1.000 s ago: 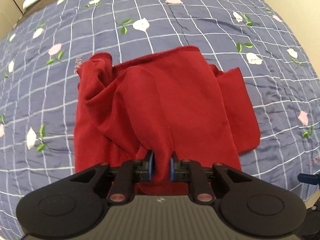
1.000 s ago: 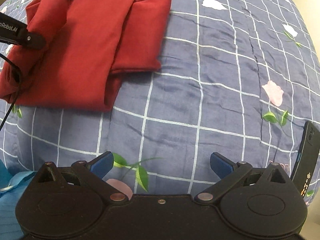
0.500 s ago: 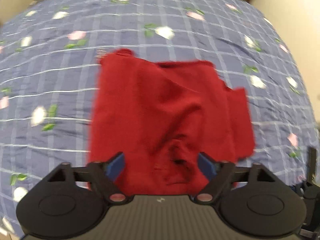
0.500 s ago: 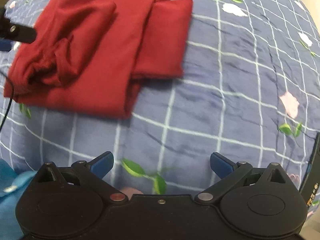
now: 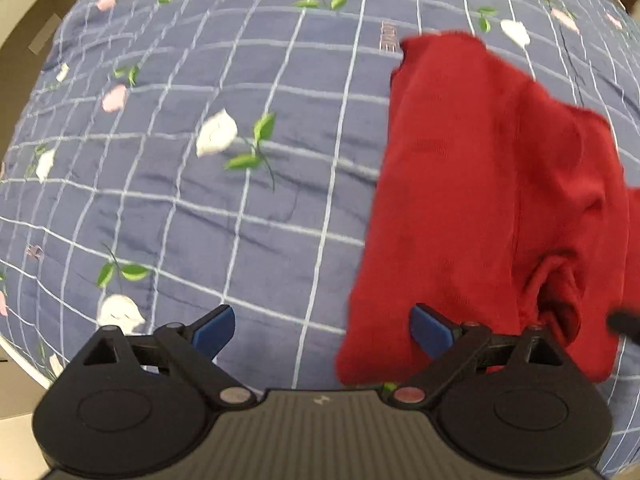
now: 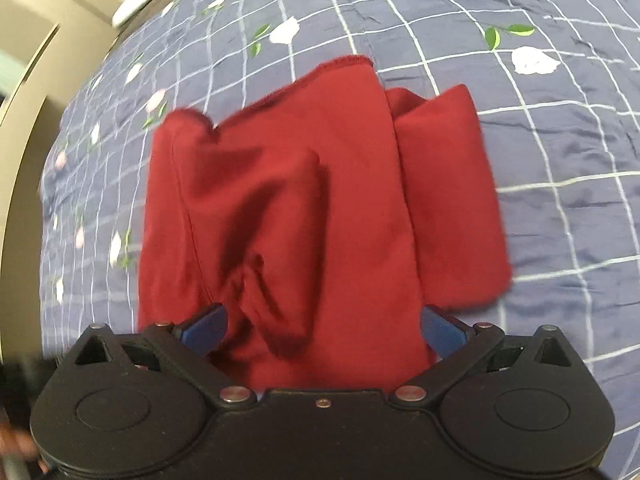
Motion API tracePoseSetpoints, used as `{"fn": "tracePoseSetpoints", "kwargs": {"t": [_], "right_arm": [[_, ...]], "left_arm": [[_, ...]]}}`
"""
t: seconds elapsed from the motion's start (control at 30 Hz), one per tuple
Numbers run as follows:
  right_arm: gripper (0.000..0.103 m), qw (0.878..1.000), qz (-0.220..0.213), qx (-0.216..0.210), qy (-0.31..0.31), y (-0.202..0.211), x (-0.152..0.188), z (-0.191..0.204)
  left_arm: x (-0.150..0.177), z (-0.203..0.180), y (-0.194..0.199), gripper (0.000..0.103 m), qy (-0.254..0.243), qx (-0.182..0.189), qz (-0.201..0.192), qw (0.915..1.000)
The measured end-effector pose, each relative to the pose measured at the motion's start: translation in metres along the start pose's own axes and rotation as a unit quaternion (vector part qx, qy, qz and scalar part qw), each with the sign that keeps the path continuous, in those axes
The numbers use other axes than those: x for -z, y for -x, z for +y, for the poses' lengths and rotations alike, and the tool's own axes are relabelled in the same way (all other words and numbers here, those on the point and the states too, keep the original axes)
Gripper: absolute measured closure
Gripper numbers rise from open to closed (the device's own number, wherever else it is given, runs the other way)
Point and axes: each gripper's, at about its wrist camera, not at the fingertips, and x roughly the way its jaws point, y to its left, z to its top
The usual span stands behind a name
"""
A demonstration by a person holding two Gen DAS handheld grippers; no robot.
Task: Fold small clothes
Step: 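Open the left gripper and release the folded side, then move the right gripper to the opposite side edge of the shirt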
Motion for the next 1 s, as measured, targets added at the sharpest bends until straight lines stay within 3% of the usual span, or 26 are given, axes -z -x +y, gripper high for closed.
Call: {"fn": "tracePoseSetpoints", "kwargs": {"t": [0.17, 0.27, 0.43, 0.6, 0.83, 1.0], "right_arm": [[0.001, 0.998, 0.011, 0.062, -0.011, -0.023, -0.014, 0.017], [0.001, 0.994, 0.027, 0.106, 0.029, -0.034, -0.011, 0.026], [0.001, 0.985, 0.047, 0.129, 0.107, -0.039, 0.015, 0.035], [0.001, 0.968, 0.077, 0.148, 0.186, -0.041, 0.051, 0.033], [0.001, 0.993, 0.001, 0.078, 0.094, -0.003, 0.034, 0.014], [0.001, 0.996, -0.021, 0.078, 0.036, -0.011, 0.002, 0.023]], "left_arm": [[0.009, 0.0, -0.004, 0.004, -0.008, 0.003, 0.003, 1.0], [0.011, 0.002, -0.005, 0.004, -0.007, 0.007, 0.007, 0.9999], [0.011, 0.011, -0.007, 0.003, 0.0, 0.015, 0.016, 0.9998], [0.01, 0.015, -0.01, 0.002, -0.001, 0.018, 0.022, 0.9996], [0.011, 0.017, -0.013, 0.001, -0.004, 0.017, 0.026, 0.9995], [0.013, 0.015, -0.013, 0.001, -0.007, 0.012, 0.026, 0.9996]]}}
